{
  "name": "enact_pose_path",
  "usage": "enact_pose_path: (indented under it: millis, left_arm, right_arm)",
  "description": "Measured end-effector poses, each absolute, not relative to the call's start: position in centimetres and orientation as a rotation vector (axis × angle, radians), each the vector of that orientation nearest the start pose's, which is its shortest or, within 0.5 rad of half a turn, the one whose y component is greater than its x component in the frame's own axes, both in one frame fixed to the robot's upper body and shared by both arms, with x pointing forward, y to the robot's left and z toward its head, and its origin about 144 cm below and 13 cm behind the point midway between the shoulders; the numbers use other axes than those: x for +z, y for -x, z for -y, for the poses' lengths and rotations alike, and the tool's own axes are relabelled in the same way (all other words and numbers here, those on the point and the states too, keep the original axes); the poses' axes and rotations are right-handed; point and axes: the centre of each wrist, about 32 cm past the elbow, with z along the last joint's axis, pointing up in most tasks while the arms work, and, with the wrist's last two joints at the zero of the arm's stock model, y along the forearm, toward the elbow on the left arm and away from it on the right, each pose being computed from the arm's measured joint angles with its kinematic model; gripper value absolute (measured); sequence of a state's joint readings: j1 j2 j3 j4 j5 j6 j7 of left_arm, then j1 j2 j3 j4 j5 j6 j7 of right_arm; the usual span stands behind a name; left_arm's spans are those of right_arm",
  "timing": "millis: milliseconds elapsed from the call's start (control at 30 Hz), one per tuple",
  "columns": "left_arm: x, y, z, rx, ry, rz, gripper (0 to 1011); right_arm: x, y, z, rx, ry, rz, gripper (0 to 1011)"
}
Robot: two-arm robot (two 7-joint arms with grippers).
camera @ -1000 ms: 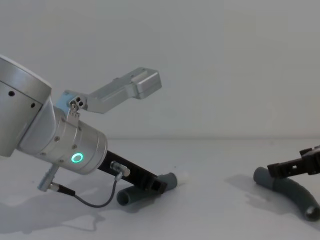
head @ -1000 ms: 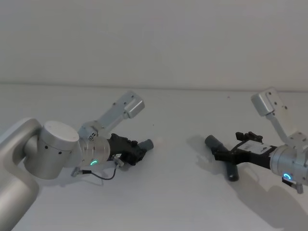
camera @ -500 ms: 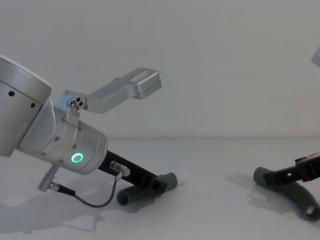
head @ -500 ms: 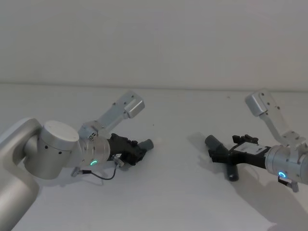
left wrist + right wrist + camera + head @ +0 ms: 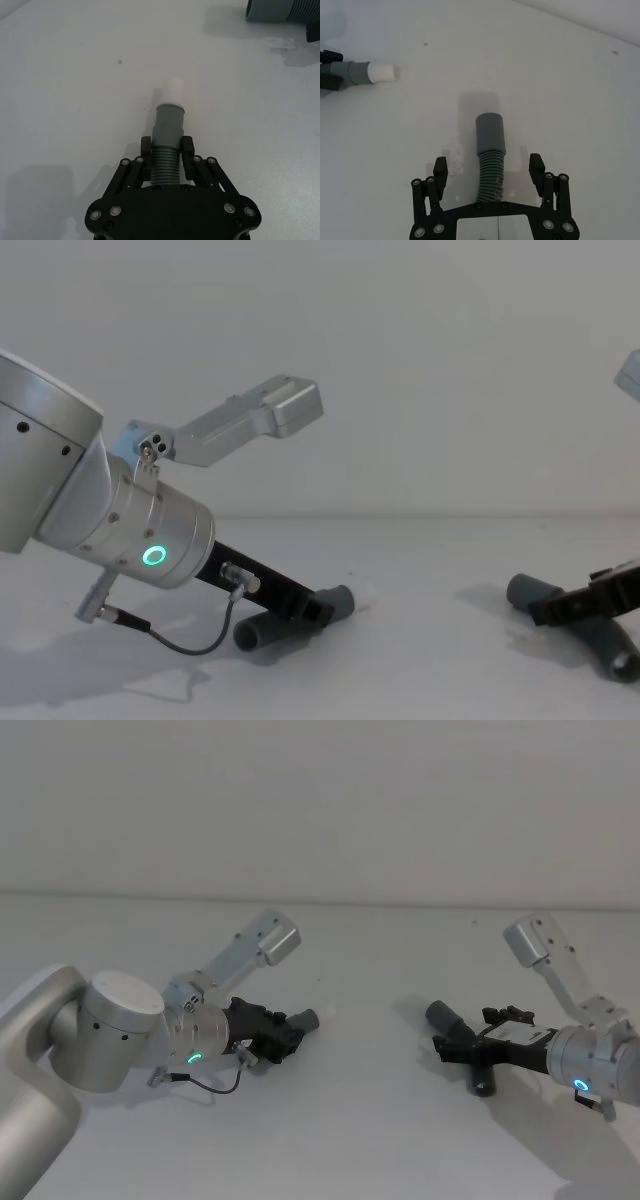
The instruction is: Use both hands to pick up one end of the pipe from the table, align the ends, and insert them.
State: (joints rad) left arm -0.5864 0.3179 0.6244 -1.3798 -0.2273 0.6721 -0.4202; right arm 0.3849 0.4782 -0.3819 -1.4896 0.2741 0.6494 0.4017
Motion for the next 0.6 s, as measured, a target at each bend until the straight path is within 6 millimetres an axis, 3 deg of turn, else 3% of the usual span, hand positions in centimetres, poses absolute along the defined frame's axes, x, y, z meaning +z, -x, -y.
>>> enact_pose_path:
  millis: [600]
  left_arm:
    - [124.62, -56.93, -16.38, 0.754, -0.618, -0.121, 342]
  right_arm:
    - [122.67, -54.22, 26.96, -0.943, 0.604, -0.228, 1001]
